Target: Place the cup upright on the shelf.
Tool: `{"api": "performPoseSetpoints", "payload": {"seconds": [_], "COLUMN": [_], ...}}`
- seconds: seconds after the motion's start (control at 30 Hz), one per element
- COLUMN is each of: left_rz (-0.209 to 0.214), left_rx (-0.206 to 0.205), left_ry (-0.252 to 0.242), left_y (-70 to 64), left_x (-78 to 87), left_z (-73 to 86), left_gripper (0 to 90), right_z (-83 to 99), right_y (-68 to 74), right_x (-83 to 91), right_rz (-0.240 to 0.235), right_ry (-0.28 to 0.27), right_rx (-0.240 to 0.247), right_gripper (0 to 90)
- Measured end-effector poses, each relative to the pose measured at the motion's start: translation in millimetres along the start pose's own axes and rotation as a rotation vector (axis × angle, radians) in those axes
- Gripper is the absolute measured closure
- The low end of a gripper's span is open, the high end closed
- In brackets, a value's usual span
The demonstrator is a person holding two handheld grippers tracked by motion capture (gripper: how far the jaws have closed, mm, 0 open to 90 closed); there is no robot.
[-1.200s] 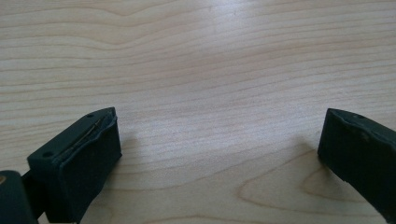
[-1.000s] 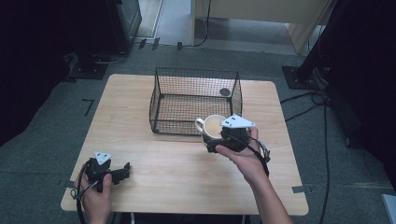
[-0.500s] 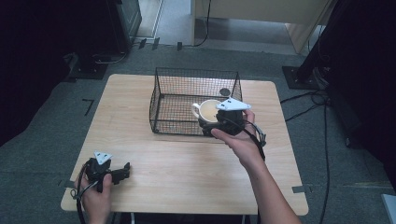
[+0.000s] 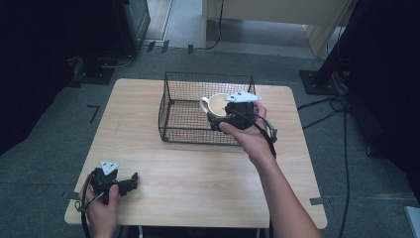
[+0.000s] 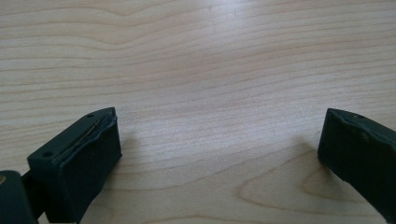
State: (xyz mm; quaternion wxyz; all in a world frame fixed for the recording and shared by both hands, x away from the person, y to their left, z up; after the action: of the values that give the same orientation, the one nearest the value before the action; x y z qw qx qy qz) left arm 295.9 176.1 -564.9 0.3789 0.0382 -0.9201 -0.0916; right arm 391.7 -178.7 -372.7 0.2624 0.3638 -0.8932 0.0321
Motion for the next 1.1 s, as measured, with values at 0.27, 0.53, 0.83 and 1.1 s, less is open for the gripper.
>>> {"api": "performPoseSetpoints", "payload": {"seconds": [0.27,0.53,0.83,1.1], "left_rz": [0.001,0.001,0.001,0.001], "left_rx": [0.000,0.001,-0.002,-0.003], "left_ry": [0.000,0.000,0.002,0.002], "left_y": [0.0,-0.1,0.1,0.2], "left_x": [0.0,0.1,0.1,0.2], "left_z": [0.0,0.0,0.1,0.1], "left_gripper": [0.0,0.0,0.0,0.0], "right_z": [-11.1,-16.4,-12.8,-6.8], "right_y": [-11.7,-32.5,-52.5,-57.5], "right_x": [-15.4,-38.8,-59.4,-80.0], "right_rz": [0.014,0.039,0.066,0.047], "right_ry": [0.010,0.019,0.041,0.063], "right_rx": [-0.007,-0.003,-0.004,0.030], "right_gripper": [8.6,8.6,8.6,8.6]}}
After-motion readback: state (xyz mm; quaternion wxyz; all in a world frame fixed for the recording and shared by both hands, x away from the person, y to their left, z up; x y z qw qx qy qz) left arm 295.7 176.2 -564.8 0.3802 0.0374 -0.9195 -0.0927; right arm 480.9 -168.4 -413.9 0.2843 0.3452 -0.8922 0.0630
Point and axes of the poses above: each handheld gripper's, and its own axes: x roughly backward along the jaws, z roughly out of its underside, y roughly to its left, the point moved 6 cm from there along -x, roughly forward along the jaws, and after that the axes turned 15 degrees about -z, right-handed, at the moved point
